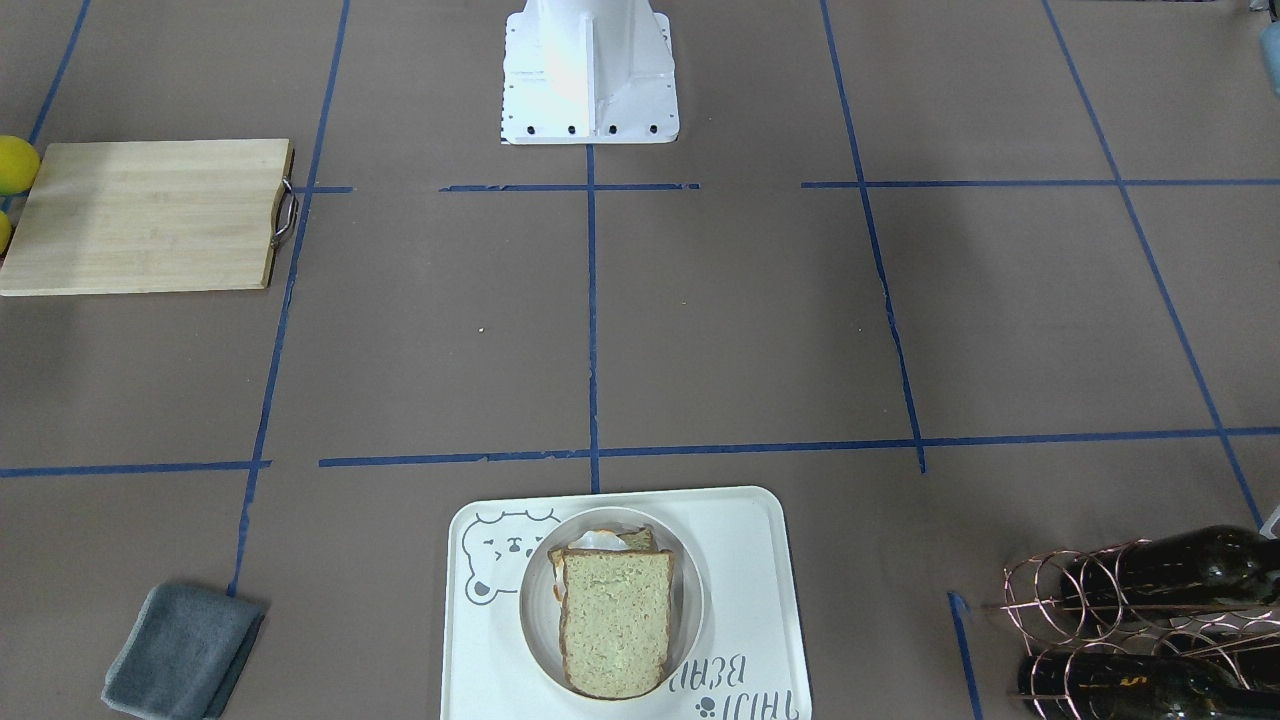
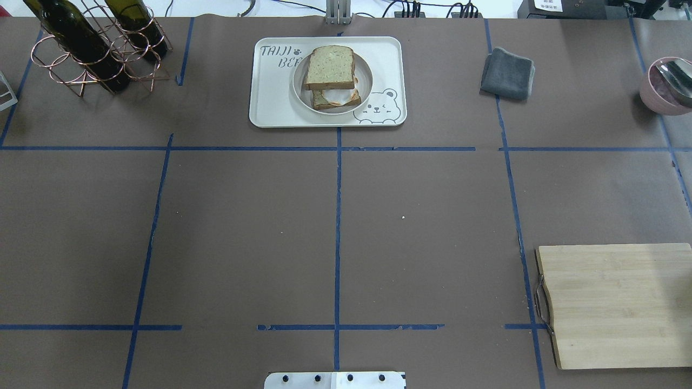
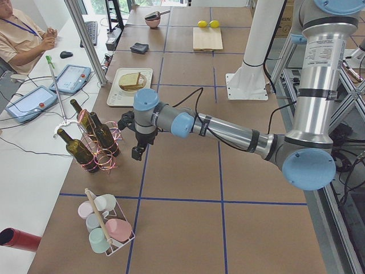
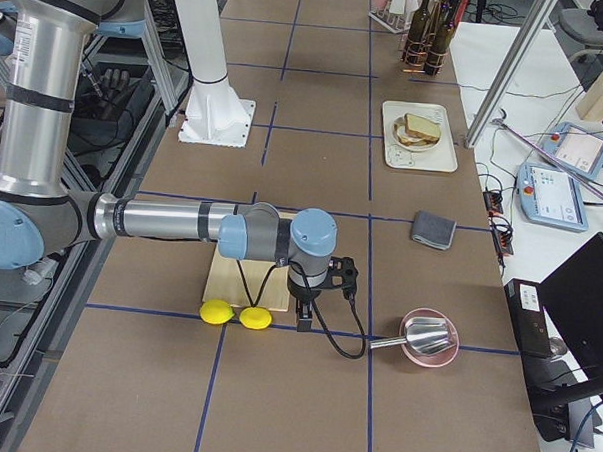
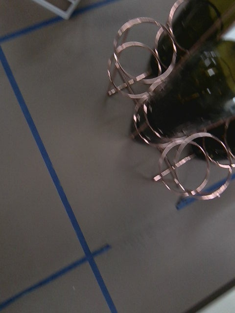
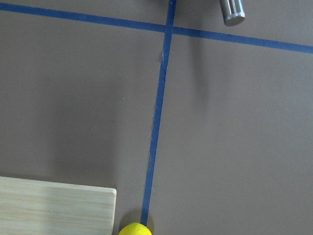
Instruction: Make sandwich and place on tray
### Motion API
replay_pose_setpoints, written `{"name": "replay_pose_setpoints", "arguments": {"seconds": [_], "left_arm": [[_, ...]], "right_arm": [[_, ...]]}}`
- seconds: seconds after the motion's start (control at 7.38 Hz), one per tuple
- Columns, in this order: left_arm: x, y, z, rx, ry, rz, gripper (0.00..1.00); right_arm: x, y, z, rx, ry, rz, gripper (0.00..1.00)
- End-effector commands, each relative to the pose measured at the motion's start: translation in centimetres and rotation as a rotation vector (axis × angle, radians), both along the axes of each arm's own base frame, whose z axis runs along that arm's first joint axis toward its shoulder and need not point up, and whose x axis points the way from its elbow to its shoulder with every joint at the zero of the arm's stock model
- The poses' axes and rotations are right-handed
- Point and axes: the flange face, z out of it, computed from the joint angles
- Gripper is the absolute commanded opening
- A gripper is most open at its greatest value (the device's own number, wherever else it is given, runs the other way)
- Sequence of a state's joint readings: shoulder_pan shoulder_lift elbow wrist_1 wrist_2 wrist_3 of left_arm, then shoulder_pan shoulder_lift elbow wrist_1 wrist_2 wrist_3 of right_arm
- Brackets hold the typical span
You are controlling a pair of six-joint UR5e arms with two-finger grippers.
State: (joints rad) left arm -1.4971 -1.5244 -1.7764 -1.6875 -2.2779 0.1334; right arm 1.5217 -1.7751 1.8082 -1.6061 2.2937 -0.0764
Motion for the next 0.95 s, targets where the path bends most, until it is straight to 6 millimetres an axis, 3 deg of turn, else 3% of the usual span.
{"name": "replay_pose_setpoints", "arguments": {"seconds": [0.0,0.14,0.41,0.68,0.81], "left_arm": [[-2.8,5.1,5.5,-0.105,-0.009,-0.037,1.00],[-3.9,7.3,8.0,-0.159,-0.007,-0.058,1.00],[-4.0,9.1,9.8,-0.207,-0.007,-0.064,1.00],[-5.0,9.0,8.5,-0.199,0.002,-0.087,1.00],[-4.9,9.0,9.0,-0.213,0.005,-0.087,1.00]], "right_arm": [[0.0,0.1,0.0,-0.002,-0.001,0.001,1.00],[0.0,0.1,-0.1,0.000,-0.001,0.001,1.00],[0.0,0.1,-0.1,0.001,-0.001,0.001,1.00],[0.0,0.1,-0.3,0.003,-0.001,0.002,1.00],[0.0,0.1,-0.4,0.004,-0.001,0.003,1.00]]}}
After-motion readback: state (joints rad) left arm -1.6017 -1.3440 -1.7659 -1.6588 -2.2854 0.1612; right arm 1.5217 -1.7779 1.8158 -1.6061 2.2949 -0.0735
